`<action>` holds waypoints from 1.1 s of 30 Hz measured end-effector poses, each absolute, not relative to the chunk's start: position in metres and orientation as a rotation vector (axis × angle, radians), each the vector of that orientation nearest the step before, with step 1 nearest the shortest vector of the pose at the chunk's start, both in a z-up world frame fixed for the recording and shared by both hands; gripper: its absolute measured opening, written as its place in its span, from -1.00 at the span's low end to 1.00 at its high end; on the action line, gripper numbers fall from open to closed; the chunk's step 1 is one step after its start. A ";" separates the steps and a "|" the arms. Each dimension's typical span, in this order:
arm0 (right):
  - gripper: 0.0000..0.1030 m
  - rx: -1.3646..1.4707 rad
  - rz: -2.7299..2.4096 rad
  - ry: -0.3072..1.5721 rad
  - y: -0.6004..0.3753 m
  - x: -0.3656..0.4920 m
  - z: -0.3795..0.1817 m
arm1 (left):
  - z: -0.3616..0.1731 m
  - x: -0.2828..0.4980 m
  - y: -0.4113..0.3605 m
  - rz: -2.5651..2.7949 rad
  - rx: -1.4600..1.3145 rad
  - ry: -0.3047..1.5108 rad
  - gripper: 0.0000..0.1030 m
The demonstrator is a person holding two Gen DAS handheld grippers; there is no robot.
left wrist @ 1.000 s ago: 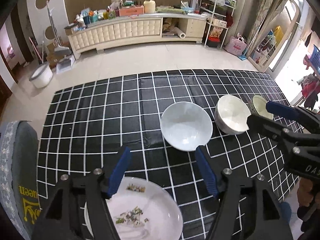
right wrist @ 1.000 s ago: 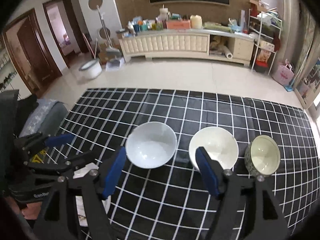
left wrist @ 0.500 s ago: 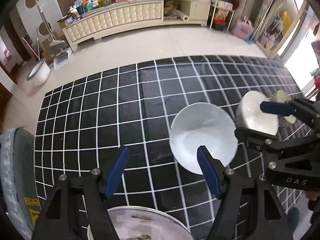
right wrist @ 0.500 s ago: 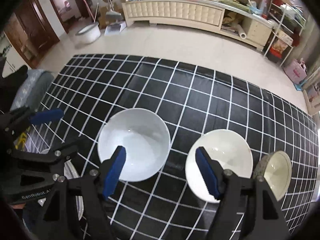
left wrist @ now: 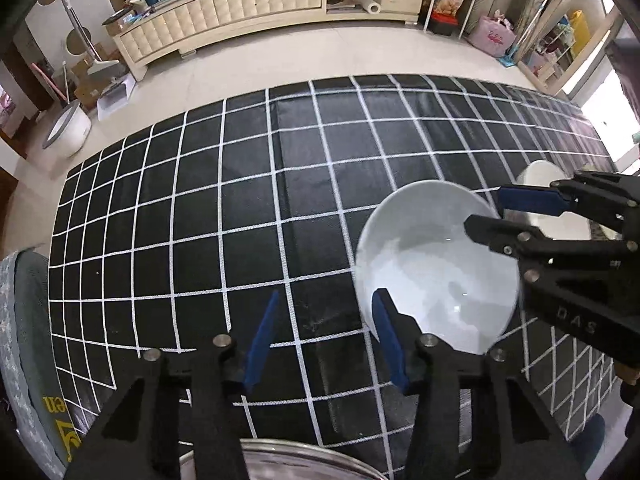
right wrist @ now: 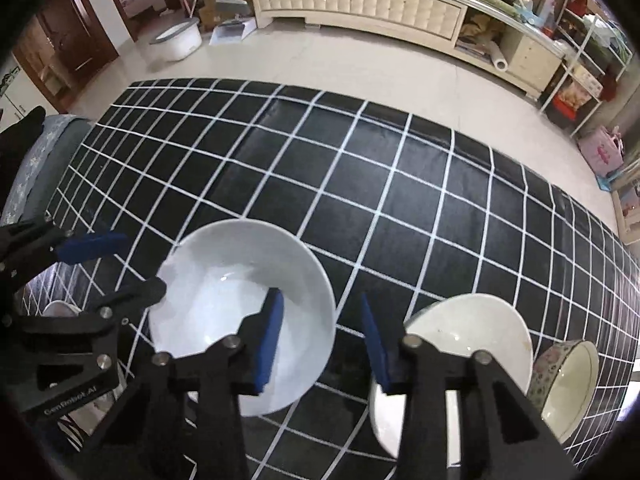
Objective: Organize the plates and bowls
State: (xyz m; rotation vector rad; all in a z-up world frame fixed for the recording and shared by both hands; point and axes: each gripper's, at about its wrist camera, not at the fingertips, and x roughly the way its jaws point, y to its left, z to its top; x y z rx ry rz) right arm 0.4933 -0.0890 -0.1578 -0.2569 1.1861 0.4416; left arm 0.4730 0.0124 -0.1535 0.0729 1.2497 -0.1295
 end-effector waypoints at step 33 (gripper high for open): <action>-0.81 -0.181 0.466 1.218 -0.097 0.463 -0.155 | -0.158 0.448 -0.010 -0.166 -0.003 1.331 -0.82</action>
